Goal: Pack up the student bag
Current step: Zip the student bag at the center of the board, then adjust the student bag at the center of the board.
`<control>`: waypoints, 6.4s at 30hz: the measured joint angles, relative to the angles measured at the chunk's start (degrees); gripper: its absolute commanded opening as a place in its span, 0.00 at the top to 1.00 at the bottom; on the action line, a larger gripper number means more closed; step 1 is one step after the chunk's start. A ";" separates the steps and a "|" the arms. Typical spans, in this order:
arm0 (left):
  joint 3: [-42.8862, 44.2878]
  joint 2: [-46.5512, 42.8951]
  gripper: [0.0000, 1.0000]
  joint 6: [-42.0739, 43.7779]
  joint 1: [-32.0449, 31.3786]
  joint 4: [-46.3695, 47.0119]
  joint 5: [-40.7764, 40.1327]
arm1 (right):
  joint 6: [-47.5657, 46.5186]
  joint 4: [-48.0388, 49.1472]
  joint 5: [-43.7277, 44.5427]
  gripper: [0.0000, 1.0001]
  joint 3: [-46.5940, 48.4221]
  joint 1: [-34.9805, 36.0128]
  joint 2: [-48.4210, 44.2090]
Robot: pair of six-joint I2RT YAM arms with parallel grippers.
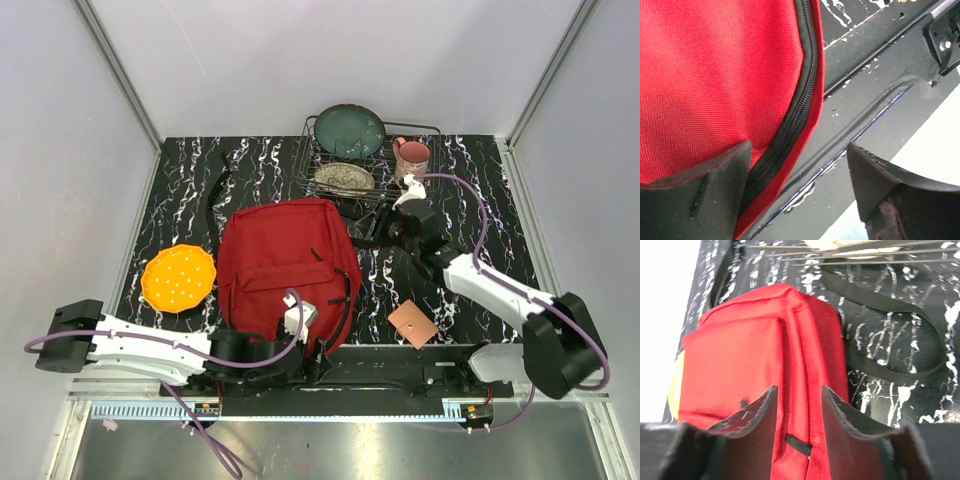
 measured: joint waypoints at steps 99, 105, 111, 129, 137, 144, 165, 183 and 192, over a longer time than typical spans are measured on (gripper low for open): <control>6.69 13.51 1.00 -0.44 0.37 -4.66 -4.31 | -15.93 -20.74 18.51 1.00 -3.30 23.85 -5.62; 6.82 13.51 1.00 -0.50 0.37 -4.87 -4.15 | -13.90 -20.61 19.41 1.00 -4.70 23.74 -7.15; 6.84 13.77 1.00 0.15 0.39 -4.42 -3.74 | -11.93 -16.87 17.84 1.00 -5.42 20.44 -6.56; 7.58 17.75 1.00 1.22 0.70 -1.31 -2.60 | -10.71 -6.47 9.05 1.00 -0.98 11.85 5.46; 7.48 17.55 1.00 1.14 0.55 -0.39 -2.73 | -9.90 -7.10 11.08 1.00 3.02 11.82 9.40; 6.19 16.20 1.00 0.92 -0.09 0.96 -3.41 | -8.22 -8.33 13.31 1.00 4.68 11.28 11.72; 6.69 14.91 0.31 -1.11 -2.89 -1.68 -5.70 | -6.78 -7.15 3.04 0.31 3.34 4.70 8.22; 11.43 -6.16 0.01 -5.92 15.12 -24.98 -5.35 | -1.49 -16.59 -4.26 0.13 -3.91 3.26 -3.74; 10.23 -23.32 0.01 -16.87 22.69 -39.82 -6.95 | -1.22 -17.35 -10.12 0.65 -0.55 3.26 7.82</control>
